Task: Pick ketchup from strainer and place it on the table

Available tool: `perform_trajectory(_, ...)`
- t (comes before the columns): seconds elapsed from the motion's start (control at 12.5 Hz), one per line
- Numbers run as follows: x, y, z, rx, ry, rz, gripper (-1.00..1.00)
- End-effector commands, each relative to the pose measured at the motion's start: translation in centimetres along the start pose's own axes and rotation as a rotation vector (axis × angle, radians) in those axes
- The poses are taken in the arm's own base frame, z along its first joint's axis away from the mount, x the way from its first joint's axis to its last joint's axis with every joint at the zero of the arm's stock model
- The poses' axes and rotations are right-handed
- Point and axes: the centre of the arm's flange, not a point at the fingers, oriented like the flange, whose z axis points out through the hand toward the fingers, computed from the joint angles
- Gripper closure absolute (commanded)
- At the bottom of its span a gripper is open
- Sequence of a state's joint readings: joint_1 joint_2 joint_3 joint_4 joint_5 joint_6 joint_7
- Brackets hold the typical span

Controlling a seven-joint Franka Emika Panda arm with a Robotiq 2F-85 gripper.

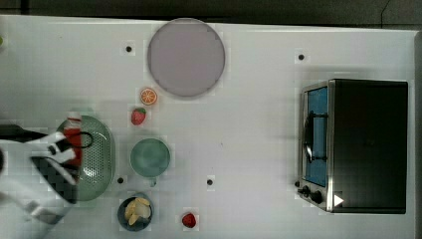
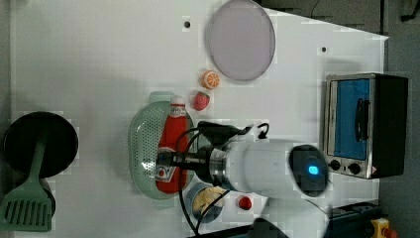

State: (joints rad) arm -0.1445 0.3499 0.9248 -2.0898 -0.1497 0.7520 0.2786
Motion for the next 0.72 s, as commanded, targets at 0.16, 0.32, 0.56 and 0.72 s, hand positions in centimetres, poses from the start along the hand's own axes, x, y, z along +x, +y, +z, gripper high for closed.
perform_trajectory(0.16,5.3,0.0,-8.6,0.037,0.042,0.119,-0.18)
perform_trajectory(0.32,8.7,2.0,-11.8,0.015,0.042,0.178,-0.18)
perform_trajectory(0.56,13.6,7.0,-15.2,-0.031,0.037,0.202,-0.18)
perform_trajectory(0.72,16.7,11.8,-16.6,-0.059,0.054,0.237,-0.18)
